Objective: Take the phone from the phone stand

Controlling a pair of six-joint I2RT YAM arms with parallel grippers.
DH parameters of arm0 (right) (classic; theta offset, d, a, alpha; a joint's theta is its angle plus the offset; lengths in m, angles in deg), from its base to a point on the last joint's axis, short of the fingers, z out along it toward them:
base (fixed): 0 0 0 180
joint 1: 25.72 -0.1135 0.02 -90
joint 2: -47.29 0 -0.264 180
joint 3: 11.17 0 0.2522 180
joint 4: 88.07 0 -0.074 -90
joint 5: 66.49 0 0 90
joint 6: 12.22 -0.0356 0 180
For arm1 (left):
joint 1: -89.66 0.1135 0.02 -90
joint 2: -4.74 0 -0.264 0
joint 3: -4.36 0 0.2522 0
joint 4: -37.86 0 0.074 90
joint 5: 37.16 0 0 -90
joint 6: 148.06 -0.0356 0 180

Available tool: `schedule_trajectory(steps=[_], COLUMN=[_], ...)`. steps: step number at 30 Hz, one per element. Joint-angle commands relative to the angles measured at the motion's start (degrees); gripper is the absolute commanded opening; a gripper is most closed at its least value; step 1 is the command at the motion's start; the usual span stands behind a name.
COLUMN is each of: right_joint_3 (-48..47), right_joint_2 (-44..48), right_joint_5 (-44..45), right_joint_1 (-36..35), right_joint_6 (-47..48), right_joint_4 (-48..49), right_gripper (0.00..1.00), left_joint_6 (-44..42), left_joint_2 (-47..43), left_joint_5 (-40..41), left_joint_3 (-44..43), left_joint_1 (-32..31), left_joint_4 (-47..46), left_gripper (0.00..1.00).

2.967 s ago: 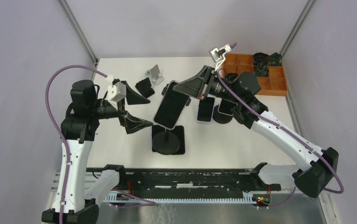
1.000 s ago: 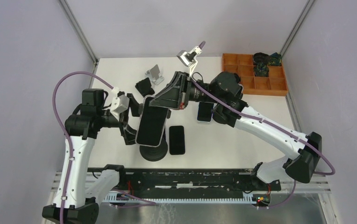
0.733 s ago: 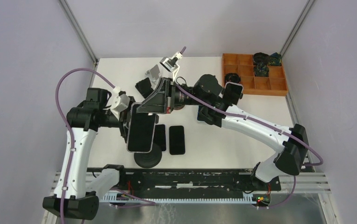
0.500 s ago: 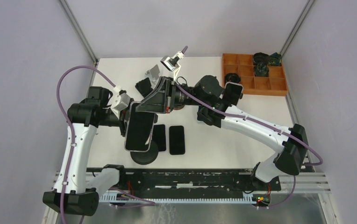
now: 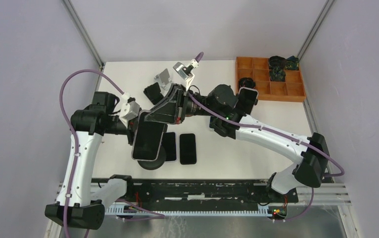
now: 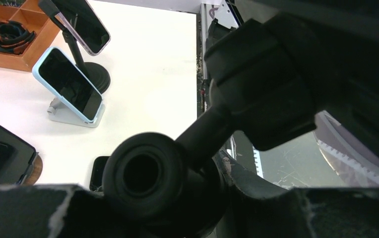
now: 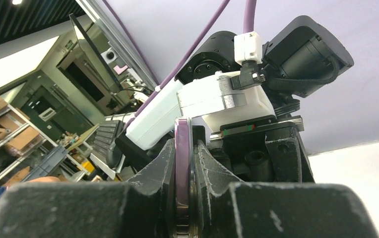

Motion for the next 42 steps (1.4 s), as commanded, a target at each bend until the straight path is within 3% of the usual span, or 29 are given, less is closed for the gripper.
schedule_trajectory(steps=[1,4,5,11,13,21,34,42], right_joint_3=[0.83,1.49,2.2,6.96,7.0,10.8,1.67,0.54], right_joint_2=[4.32,5.64,6.3,10.77,11.48,20.27,12.11,7.92], right_joint_5=[2.59,3.02,3.38,6.13,6.23,8.66,-6.92,-10.74], right_joint_1=[-1.7,-1.26,-0.98,0.57,1.15,3.39,3.22,2.23], right_joint_6=[3.26,5.83,6.25,7.37,7.87,19.23,27.44,20.17], right_joint_4=[4.03,0.37,-0.04,0.08,-1.04,-8.68,-10.37,-0.92], right_gripper=[0.06,0.32,0.36,0.49,0.59,0.8,0.84,0.65], left_joint_6=[-1.16,-3.59,-4.27,-4.93,-4.28,2.78,10.56,12.59], left_joint_2=[0.49,-0.25,-0.74,-3.09,-3.25,-2.86,-4.37,-4.87], left_joint_5=[0.5,1.01,1.17,2.47,2.44,0.92,-4.39,-3.41], left_joint_3=[-2.9,-3.25,-3.31,-3.74,-3.91,-6.37,-3.63,-1.47], left_joint_1=[0.13,0.01,0.05,0.04,0.0,0.0,-0.06,-0.24], left_joint_4=[-3.41,-2.42,-2.35,-3.01,-3.47,-7.93,-8.58,-8.49], left_gripper=[0.02,0.02,0.02,0.02,0.02,0.02,0.02,0.02])
